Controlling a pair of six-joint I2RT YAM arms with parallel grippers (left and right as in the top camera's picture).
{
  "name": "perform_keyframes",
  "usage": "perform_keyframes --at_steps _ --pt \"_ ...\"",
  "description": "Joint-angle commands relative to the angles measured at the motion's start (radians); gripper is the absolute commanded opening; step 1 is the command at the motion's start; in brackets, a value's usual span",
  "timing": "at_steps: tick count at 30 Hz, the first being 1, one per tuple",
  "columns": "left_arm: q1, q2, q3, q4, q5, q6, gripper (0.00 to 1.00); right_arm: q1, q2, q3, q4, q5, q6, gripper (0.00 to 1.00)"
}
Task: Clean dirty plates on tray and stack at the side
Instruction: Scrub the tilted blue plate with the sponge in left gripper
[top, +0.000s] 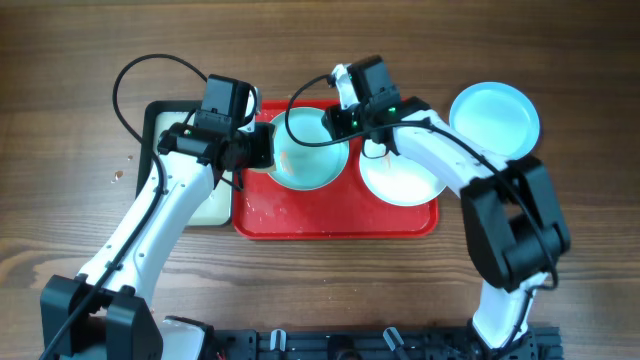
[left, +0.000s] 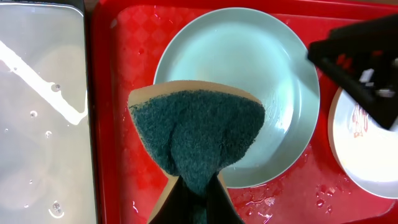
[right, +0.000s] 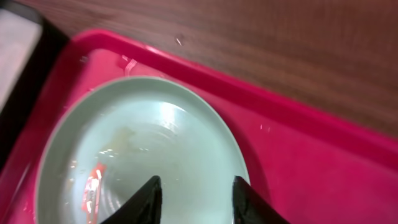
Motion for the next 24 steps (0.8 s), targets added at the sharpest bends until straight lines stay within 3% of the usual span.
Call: perform_keyframes --at_steps 1,6,9,15,17,19,24 --pt "-0.006 0.005 -0.001 0.003 0.012 -0.013 0.04 0.001 0.003 -0.001 0.002 0.025 -0.105 0.39" --pt "-0.006 0.005 -0.001 0.003 0.012 -0.013 0.04 0.001 0.082 -0.001 0.021 0.043 -0.128 0.37" --pt "-0.006 0.005 -0.001 0.002 0.012 -0.013 0.04 0.001 0.106 -0.001 0.030 0.044 -0.127 0.28" --pt "-0.006 0.005 -0.001 0.002 0.012 -0.013 0.04 0.001 0.110 -0.003 0.033 0.075 -0.128 0.21" --pt "-0.006 0.005 -0.001 0.002 0.012 -0.013 0.04 0.000 0.110 -0.007 0.041 0.081 -0.126 0.24" --pt "-0.006 0.005 -0.001 0.003 0.012 -0.013 0.04 0.001 0.105 -0.006 0.066 0.026 -0.126 0.32" --pt "-0.006 0.005 -0.001 0.003 0.012 -0.013 0.04 0.000 0.041 -0.005 0.088 -0.014 -0.126 0.34"
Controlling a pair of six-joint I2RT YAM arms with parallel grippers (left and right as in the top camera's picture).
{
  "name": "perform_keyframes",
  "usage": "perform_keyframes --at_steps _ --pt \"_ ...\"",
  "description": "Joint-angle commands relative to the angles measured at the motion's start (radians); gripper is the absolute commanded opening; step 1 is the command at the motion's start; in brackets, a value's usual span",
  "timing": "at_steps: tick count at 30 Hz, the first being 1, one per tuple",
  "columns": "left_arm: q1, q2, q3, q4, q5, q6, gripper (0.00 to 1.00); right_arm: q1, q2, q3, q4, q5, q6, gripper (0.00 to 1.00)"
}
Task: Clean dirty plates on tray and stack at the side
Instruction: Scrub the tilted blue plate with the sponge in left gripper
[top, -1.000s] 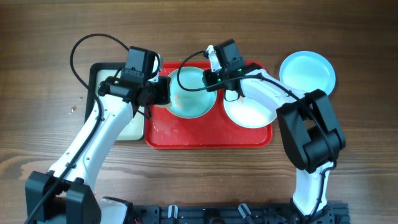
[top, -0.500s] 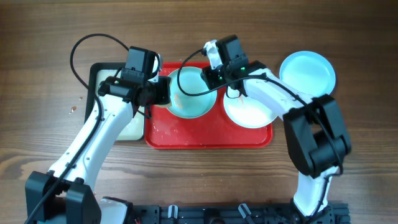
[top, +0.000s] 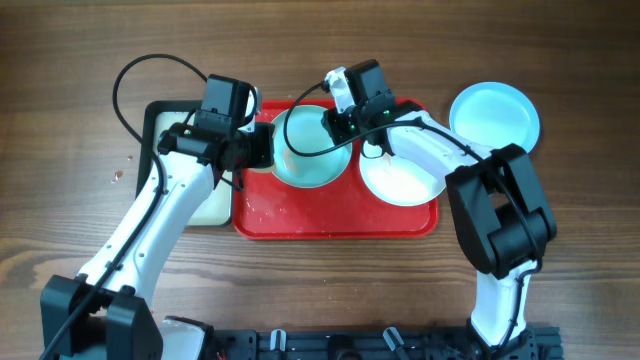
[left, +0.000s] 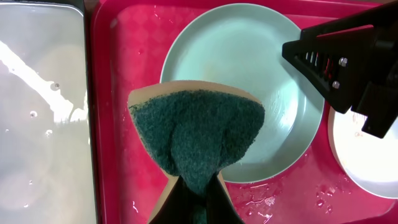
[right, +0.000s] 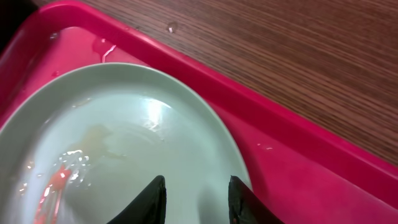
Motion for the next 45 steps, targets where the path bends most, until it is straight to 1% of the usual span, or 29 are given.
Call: perform_keyframes --at_steps 1,4,6,9,10,12,13,17,22,24,28,29,30,31,33,37,40,42,44,45 --pt "-0.006 0.005 -0.001 0.003 0.012 -0.013 0.04 0.000 -0.058 -0.004 0.005 0.013 -0.006 0.34" --pt "-0.006 0.005 -0.001 0.002 0.012 -0.013 0.04 0.000 -0.046 -0.011 -0.013 0.151 -0.013 0.34" --pt "-0.006 0.005 -0.001 -0.004 0.012 -0.013 0.04 0.000 -0.024 -0.019 -0.018 0.172 -0.042 0.34" --pt "-0.006 0.005 -0.001 -0.005 0.012 -0.013 0.04 0.001 0.019 -0.019 -0.012 0.171 -0.046 0.33" --pt "-0.006 0.005 -0.001 -0.004 0.012 -0.013 0.04 0.001 0.029 -0.019 -0.012 0.172 -0.045 0.29" --pt "-0.006 0.005 -0.001 -0.004 0.012 -0.013 0.04 0.000 0.030 -0.019 -0.016 0.169 -0.027 0.09" --pt "-0.006 0.005 -0.001 -0.004 0.012 -0.013 0.04 0.000 0.025 -0.019 -0.014 0.159 -0.004 0.04" --pt "-0.006 0.005 -0.001 -0.004 0.011 -0.011 0.04 -0.003 0.010 -0.017 -0.014 0.158 0.105 0.04" --pt "-0.006 0.005 -0.001 0.003 0.012 -0.004 0.04 -0.025 -0.060 -0.017 -0.092 0.194 0.293 0.04" --pt "-0.006 0.005 -0.001 0.007 0.012 -0.004 0.04 -0.026 -0.081 -0.017 -0.114 0.195 0.334 0.04" --pt "-0.006 0.005 -0.001 0.011 0.012 -0.005 0.04 -0.026 -0.087 -0.017 -0.127 0.195 0.333 0.05" --pt "-0.006 0.005 -0.001 0.012 0.012 -0.005 0.04 -0.026 -0.087 -0.017 -0.128 0.195 0.333 0.09" --pt "-0.014 0.005 -0.001 0.016 0.012 -0.006 0.04 -0.026 -0.087 -0.017 -0.128 0.189 0.333 0.19" --pt "-0.020 0.005 -0.001 0.022 0.011 -0.012 0.04 -0.026 -0.087 -0.017 -0.128 0.187 0.332 0.23" --pt "-0.032 0.005 -0.001 0.039 0.011 -0.041 0.04 -0.026 -0.087 -0.017 -0.132 0.187 0.332 0.28" --pt "-0.039 0.010 -0.001 0.071 0.008 -0.120 0.04 -0.026 -0.087 -0.017 -0.165 0.187 0.331 0.29" --pt "-0.039 0.039 -0.001 0.090 -0.001 -0.140 0.04 -0.025 -0.084 -0.018 -0.154 0.187 0.289 0.29" --pt "-0.039 0.081 -0.001 0.126 -0.003 -0.180 0.04 -0.025 -0.083 -0.018 -0.154 0.187 0.290 0.30" --pt "-0.038 0.142 0.005 0.163 0.004 -0.187 0.04 -0.025 -0.083 -0.018 -0.152 0.187 0.281 0.30" --pt "-0.038 0.158 0.014 0.155 0.003 -0.198 0.04 -0.025 -0.083 -0.018 -0.153 0.187 0.280 0.30"
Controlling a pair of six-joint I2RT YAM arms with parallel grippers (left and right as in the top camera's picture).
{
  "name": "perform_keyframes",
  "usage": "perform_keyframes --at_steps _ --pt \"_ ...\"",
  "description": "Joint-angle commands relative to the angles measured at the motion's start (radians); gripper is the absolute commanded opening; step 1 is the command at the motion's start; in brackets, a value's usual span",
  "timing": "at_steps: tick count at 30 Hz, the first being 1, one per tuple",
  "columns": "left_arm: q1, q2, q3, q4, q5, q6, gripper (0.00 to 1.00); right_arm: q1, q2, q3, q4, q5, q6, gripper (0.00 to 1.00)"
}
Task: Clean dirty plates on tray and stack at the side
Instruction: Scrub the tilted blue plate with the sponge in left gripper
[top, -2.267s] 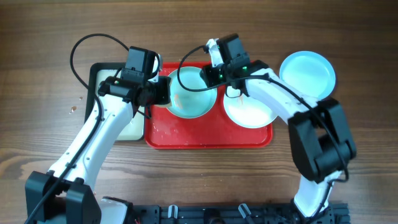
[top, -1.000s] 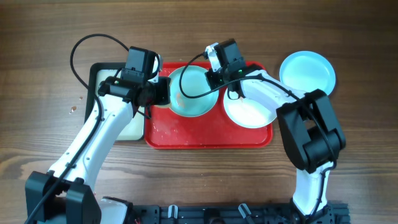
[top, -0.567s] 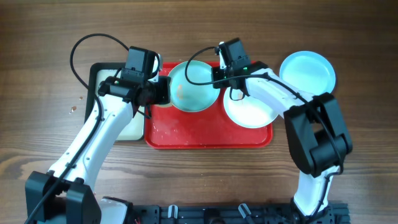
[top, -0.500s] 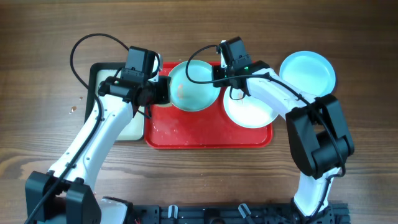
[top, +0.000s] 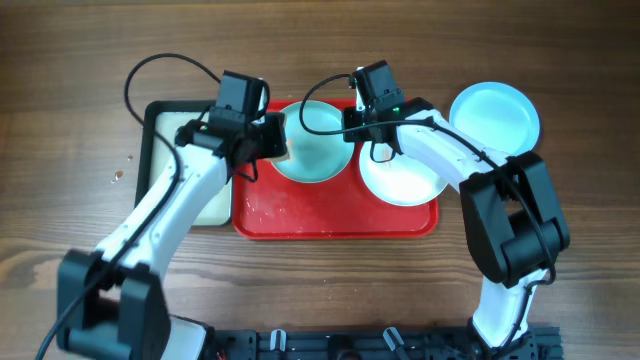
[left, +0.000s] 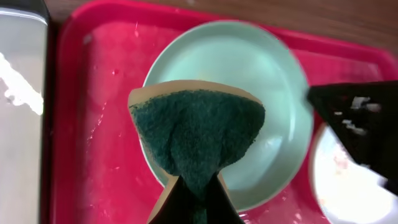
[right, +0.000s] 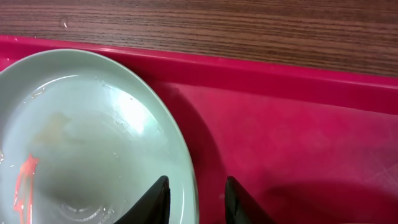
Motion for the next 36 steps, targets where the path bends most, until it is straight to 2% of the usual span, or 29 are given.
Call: perform_keyframes --at_steps 1,15,19,22,36 --pt "-0.001 0.079 0.021 0.007 0.005 -0.054 0.04 -0.002 -0.022 -0.004 0.005 0.010 -0.023 0.30" --pt "-0.003 0.212 0.054 0.046 0.048 -0.108 0.04 -0.002 0.008 -0.006 0.003 0.011 -0.023 0.20" --pt "-0.003 0.232 0.054 0.045 0.050 -0.127 0.04 -0.002 0.008 -0.006 0.003 0.010 -0.023 0.04" --pt "-0.003 0.236 0.054 0.046 0.054 -0.158 0.04 -0.002 0.009 -0.007 0.002 0.011 -0.024 0.04" --pt "-0.003 0.322 0.054 0.061 0.092 -0.163 0.04 -0.002 0.010 -0.007 0.003 0.010 -0.023 0.04"
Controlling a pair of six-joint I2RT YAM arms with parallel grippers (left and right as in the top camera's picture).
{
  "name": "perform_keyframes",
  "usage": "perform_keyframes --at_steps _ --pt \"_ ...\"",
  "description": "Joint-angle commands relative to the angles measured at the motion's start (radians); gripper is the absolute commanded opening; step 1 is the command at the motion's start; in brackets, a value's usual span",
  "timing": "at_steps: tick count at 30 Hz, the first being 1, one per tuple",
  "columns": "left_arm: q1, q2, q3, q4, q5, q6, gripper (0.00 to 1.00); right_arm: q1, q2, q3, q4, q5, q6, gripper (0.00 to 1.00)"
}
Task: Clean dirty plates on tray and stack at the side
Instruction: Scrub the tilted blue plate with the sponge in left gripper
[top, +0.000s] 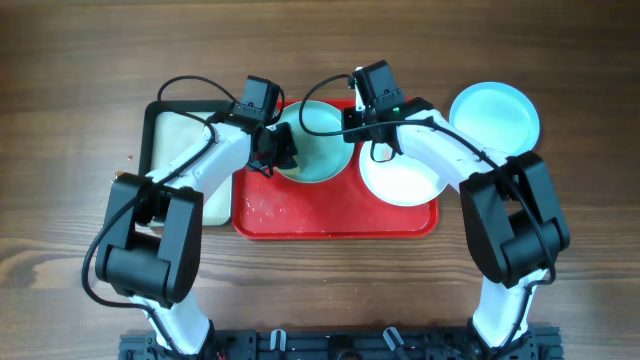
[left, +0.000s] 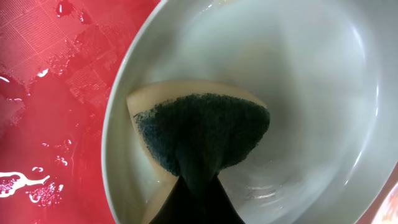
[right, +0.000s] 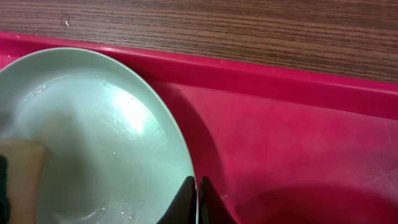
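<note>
A pale green plate (top: 318, 150) lies on the left half of the red tray (top: 330, 220). My left gripper (left: 198, 190) is shut on a green and yellow sponge (left: 202, 137), which is pressed into the plate's bowl (left: 298, 81). My right gripper (right: 198, 190) is shut on the plate's right rim (right: 180, 149). A corner of the sponge (right: 22, 171) shows at the left of the right wrist view. A white plate (top: 402, 178) sits on the tray's right half. Overhead, the left gripper (top: 276, 150) and right gripper (top: 350, 125) flank the green plate.
A clean pale blue plate (top: 495, 115) rests on the wooden table right of the tray. A black-rimmed basin of water (top: 185, 150) stands left of the tray. Water drops lie on the tray floor (left: 37, 106).
My right gripper was open astride the green plate's rim and is now shut on it. My left gripper has come down from above the plate, and the sponge now lies in the bowl.
At first my left gripper held the sponge over the tray's left side, and my right gripper stood open above the green plate's far rim. The right gripper then stood astride the right rim. Now it pinches that rim, with the sponge in the plate.
</note>
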Motion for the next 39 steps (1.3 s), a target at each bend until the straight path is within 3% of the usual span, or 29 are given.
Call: perform_keyframes --at_steps 1,22,25,31,37,39 --pt "-0.003 0.044 0.014 0.001 0.011 -0.014 0.04 -0.002 0.010 -0.007 0.000 0.010 -0.003 0.04" --pt "-0.011 0.150 0.014 0.005 0.097 -0.033 0.04 -0.002 0.066 -0.007 -0.014 -0.083 -0.003 0.04" --pt "-0.013 0.150 0.014 0.017 0.097 -0.033 0.04 -0.002 0.066 -0.007 0.040 -0.194 -0.078 0.04" --pt "-0.013 0.150 0.014 0.023 0.119 -0.032 0.04 -0.002 0.065 -0.005 0.067 -0.202 -0.082 0.04" --pt "-0.013 0.150 0.014 0.022 0.118 -0.032 0.04 -0.004 -0.034 0.017 0.068 -0.085 -0.138 0.34" --pt "-0.013 0.150 0.014 0.022 0.119 -0.032 0.04 -0.006 -0.050 0.017 0.068 0.014 -0.171 0.35"
